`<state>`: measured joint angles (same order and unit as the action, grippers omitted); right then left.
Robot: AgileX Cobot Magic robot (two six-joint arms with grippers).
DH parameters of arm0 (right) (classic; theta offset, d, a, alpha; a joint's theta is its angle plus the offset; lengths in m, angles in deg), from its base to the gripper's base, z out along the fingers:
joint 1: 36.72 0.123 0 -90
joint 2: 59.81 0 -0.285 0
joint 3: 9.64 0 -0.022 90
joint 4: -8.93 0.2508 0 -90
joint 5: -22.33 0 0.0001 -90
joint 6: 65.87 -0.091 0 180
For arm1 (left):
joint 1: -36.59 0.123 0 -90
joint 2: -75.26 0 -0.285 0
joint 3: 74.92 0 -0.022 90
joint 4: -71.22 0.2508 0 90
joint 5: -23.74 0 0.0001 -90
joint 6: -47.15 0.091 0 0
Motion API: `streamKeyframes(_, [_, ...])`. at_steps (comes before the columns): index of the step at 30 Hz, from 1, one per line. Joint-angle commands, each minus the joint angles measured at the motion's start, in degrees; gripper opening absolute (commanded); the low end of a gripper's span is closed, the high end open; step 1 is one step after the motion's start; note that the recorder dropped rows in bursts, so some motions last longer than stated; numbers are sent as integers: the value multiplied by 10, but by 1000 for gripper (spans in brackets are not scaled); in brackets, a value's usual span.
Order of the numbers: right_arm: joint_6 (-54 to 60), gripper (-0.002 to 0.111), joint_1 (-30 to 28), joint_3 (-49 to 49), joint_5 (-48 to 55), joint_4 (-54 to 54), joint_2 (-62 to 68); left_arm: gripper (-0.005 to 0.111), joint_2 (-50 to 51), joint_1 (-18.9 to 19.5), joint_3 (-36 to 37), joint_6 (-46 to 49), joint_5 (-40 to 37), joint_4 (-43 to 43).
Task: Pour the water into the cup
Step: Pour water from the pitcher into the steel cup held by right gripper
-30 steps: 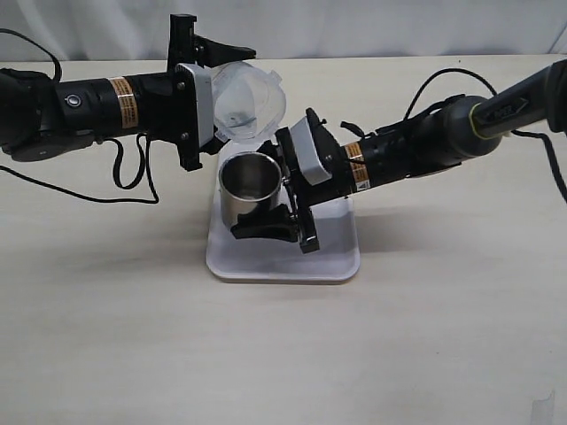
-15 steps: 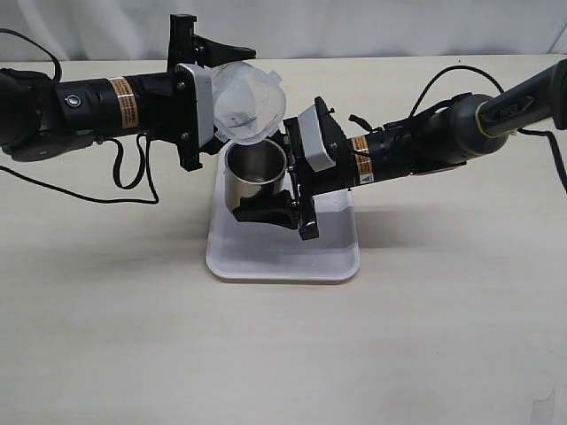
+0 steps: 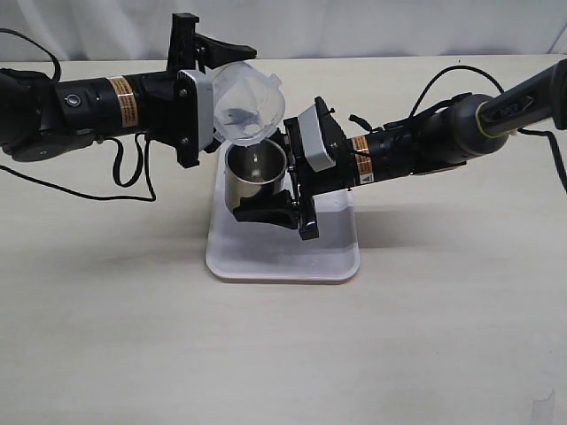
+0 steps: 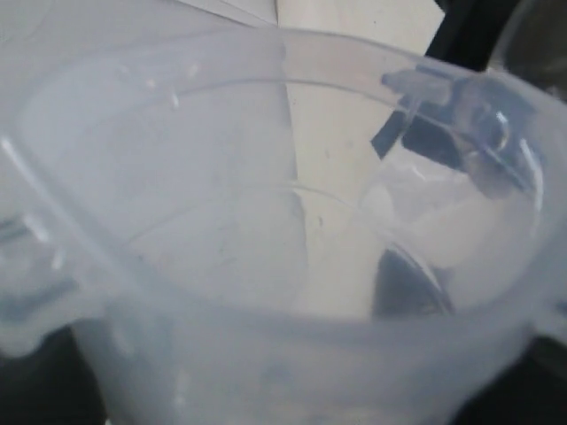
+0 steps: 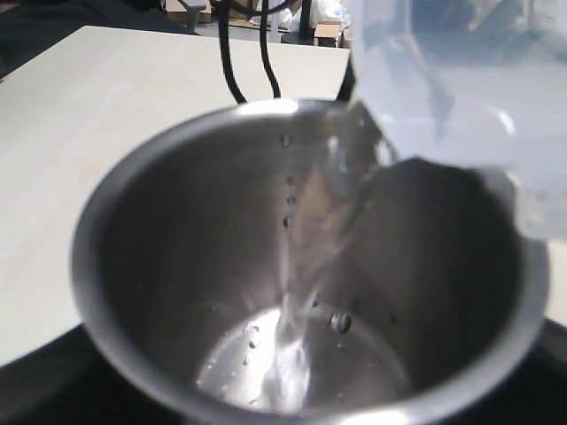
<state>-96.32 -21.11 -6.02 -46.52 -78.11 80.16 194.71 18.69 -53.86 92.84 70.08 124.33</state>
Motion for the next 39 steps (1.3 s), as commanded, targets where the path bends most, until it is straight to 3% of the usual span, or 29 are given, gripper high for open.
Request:
streamKeyframes(1, [-2,4,-3,-4,-11,3,-1,0,-8,-2,-6,10,15,-19])
streamKeyframes(15, [-2,4,-1,-4,-11,0,-1,0,-8,-2,-6,102,15,-43])
streamKeyframes(39, [-3,4,-1,-4,-11,0,-1,0,-8,-2,-6,158,38,-42])
